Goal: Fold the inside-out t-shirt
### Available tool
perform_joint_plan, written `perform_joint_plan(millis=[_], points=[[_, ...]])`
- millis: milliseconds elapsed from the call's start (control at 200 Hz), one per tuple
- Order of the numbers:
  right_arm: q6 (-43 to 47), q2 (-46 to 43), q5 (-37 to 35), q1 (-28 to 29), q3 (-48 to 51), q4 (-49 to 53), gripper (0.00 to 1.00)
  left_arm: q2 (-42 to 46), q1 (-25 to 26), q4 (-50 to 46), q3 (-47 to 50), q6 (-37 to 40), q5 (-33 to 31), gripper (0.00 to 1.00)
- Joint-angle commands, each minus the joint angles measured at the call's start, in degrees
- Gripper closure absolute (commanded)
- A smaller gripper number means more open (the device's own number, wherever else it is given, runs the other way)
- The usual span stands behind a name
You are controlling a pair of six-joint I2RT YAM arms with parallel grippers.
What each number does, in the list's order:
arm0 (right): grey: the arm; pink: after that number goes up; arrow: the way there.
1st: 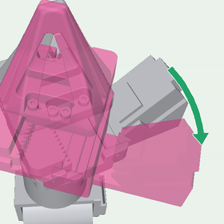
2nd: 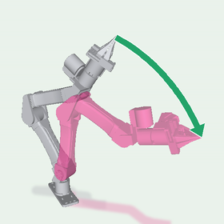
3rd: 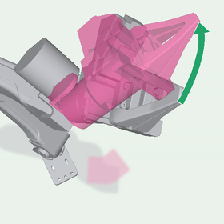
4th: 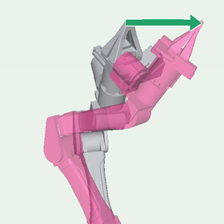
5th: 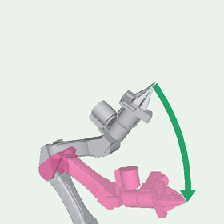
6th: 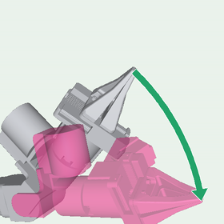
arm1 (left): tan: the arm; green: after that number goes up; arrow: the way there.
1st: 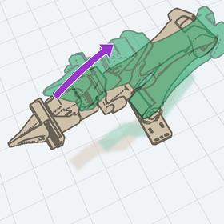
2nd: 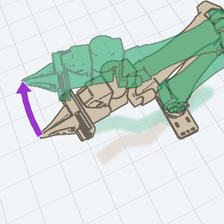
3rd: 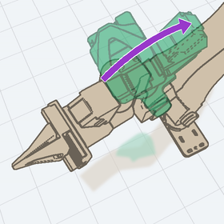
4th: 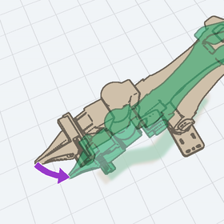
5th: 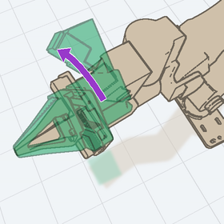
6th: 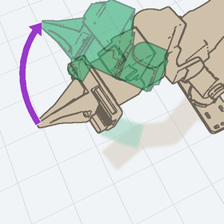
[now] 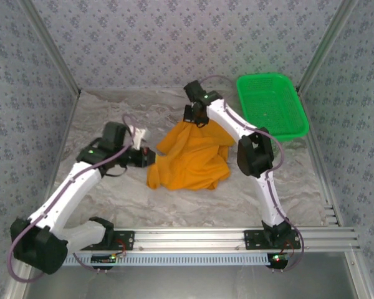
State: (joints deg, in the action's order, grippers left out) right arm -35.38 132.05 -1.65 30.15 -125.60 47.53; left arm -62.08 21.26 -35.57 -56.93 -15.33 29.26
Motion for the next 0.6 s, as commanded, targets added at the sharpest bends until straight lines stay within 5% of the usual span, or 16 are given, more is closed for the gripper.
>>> perform_joint_plan(millis=[0,200,320,455,505,595], points=[[-0.2,-7.9,-3.3,-3.7,-9.3,-5.5,1.0,0.9,-4.5,1.8,-10.6,11.8,-9.3,1.0],[5.7,-9.8,-7.5,-6.9,-28.2,-3.1,1.0,-13.5,-13.0,-6.5,-41.4,22.4,-11.6,1.0],[9.0,-16.5,-10.8,-6.6,-28.0,-2.1,1.0,-18.4,-16.3,-11.8,-59.6,24.1,-12.3,1.0],[9.5,-31.4,-17.2,-4.0,-8.9,-4.9,1.0,-17.8,-16.0,-15.9,-68.3,25.9,-1.7,1.0],[8.7,-38.3,-18.5,-2.6,2.4,-9.5,1.0,-15.4,-14.6,-15.5,-65.5,27.1,1.9,1.0],[6.0,-49.4,-21.3,0.0,21.0,-15.9,1.0,-9.3,-10.6,-15.1,-55.7,30.3,-1.0,1.0]])
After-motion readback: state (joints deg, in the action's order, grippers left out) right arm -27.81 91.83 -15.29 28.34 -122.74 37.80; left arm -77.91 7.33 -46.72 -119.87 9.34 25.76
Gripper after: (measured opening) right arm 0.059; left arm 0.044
